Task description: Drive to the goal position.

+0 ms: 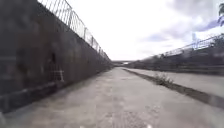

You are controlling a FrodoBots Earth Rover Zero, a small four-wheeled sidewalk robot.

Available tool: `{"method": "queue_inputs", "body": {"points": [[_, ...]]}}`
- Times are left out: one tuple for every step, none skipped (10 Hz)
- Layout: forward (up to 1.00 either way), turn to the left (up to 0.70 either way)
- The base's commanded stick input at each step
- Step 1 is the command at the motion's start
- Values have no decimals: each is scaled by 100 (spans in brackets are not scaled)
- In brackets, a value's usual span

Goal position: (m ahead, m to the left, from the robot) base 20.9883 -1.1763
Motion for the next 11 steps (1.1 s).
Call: {"method": "queue_inputs", "body": {"points": [[100,0],[100,0],[100,0],[100,0],[100,0],[100,0],[100,0],[100,0],[100,0],[100,0],[100,0]]}}
